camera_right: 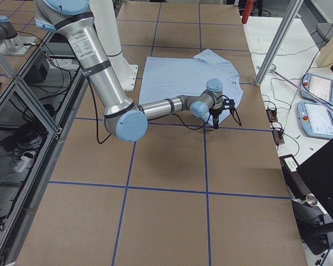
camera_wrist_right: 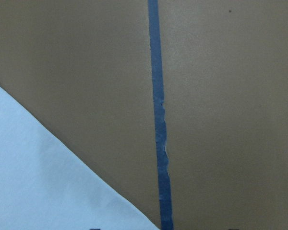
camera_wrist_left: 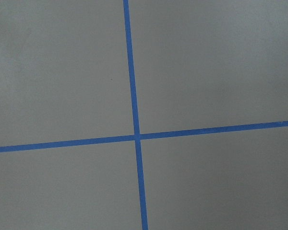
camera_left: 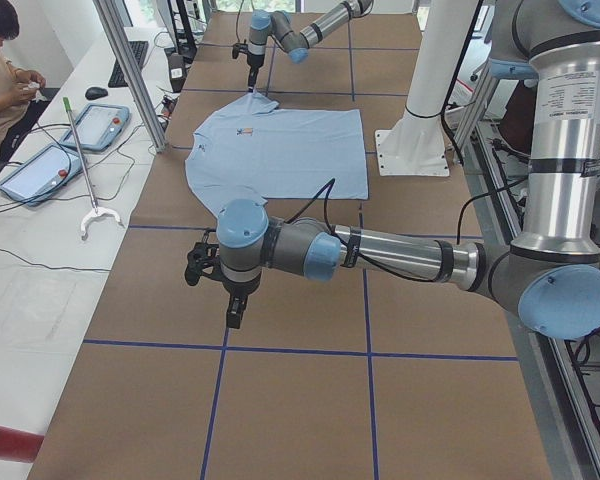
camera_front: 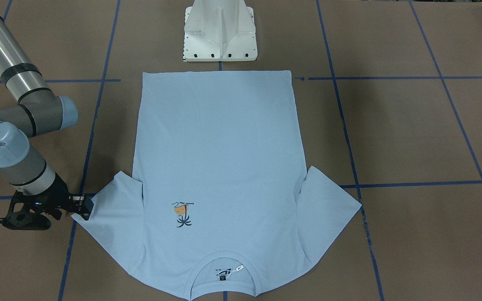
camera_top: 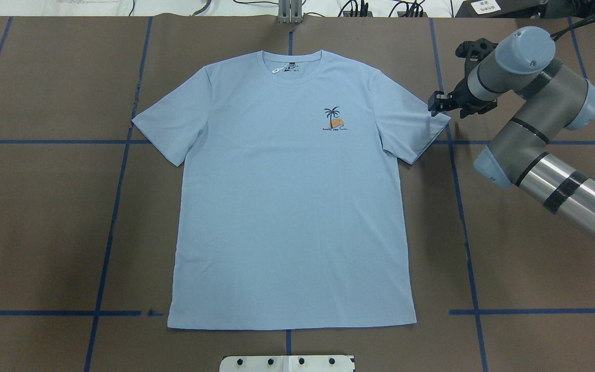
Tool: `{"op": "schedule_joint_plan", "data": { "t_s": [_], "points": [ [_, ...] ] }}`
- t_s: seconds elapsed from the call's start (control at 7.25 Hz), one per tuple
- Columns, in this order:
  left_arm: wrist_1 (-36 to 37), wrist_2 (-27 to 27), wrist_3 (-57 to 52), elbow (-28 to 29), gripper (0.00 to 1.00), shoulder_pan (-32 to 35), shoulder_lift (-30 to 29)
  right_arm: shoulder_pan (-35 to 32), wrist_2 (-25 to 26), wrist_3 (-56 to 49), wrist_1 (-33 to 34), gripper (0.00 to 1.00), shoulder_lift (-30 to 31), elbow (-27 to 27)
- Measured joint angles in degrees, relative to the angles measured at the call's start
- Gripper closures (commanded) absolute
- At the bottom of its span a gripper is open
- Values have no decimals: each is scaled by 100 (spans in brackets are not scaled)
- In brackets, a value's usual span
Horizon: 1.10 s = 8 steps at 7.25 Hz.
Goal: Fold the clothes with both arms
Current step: 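Grasp the sleeve nearest the right gripper and fold it inward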
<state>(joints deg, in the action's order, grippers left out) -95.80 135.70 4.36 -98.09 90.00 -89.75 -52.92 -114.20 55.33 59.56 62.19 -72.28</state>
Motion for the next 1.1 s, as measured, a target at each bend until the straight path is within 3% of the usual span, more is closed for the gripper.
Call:
{"op": "schedule_joint_plan", "data": {
  "t_s": [0.14,0.28,0.83,1.1],
  "points": [
    [0,0,-2,0,0,0,0,14,7,5,1,81,17,2],
    [0,0,-4,0,0,1,1,21,10,11,4,100,25,3],
    [8,0,-19,-4,0,8,1,30,-21,64,18,100,-17,-98],
    [11,0,-22,-32,0,9,5,183,-119,1073,64,100,-295,-388]
  ]
}}
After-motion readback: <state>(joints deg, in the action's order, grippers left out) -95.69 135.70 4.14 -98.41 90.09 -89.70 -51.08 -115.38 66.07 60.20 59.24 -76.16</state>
